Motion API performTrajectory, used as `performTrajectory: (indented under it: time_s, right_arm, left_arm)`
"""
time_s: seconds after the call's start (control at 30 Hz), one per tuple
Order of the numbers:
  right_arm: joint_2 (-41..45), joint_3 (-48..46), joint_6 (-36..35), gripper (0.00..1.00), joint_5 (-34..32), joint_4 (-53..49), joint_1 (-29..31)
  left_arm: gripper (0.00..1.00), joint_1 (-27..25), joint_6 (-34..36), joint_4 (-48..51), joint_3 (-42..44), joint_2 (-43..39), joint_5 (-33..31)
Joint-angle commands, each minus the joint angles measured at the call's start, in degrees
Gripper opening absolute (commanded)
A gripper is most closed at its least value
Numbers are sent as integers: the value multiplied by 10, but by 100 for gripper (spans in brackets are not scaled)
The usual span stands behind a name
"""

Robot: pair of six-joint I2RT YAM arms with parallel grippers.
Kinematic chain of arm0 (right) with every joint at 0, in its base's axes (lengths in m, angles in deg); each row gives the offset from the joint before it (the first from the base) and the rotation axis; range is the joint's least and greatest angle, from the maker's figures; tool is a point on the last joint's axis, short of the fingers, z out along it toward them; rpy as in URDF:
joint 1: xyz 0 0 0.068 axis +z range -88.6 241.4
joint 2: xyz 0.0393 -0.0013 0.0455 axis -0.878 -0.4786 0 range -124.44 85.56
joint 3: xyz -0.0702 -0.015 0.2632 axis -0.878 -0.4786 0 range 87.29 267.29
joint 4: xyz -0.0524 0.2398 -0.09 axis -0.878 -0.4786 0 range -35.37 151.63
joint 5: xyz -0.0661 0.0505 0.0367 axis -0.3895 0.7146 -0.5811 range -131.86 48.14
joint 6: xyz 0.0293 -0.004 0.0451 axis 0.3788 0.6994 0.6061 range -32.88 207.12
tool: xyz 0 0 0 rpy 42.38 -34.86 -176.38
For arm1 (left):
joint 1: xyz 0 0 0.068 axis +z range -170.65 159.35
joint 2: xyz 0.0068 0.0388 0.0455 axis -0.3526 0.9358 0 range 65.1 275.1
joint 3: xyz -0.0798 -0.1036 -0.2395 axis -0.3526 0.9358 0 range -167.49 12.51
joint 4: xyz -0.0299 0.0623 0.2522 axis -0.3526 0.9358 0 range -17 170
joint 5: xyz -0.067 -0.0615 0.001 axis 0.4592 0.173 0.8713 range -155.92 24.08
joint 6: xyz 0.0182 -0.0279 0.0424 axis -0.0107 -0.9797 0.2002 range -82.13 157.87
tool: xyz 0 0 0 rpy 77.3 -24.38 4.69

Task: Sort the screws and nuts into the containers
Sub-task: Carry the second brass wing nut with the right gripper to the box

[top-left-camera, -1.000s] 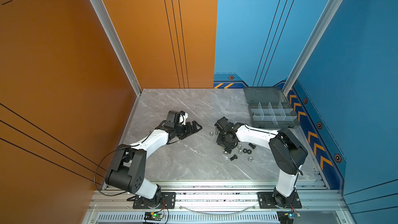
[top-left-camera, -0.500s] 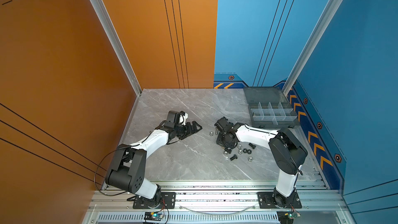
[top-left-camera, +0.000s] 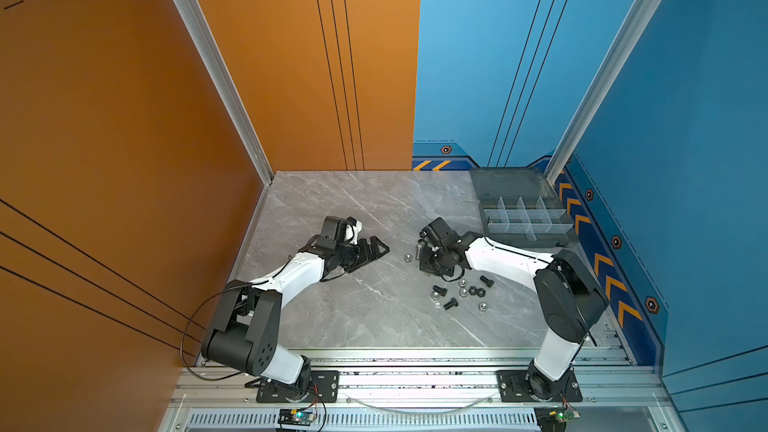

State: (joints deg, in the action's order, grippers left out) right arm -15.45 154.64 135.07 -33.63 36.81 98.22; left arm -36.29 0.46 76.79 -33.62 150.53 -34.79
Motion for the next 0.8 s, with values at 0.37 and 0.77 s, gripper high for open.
performTrajectory:
  time_s: [0.37, 0.77]
  right_arm:
    - [83, 101, -154, 0, 33, -92, -264]
    - [-65, 226, -171, 0, 97, -93, -410]
  left_arm:
    - [98, 0, -25, -39, 12, -7, 4]
    - [98, -12, -44, -62, -1, 16, 11]
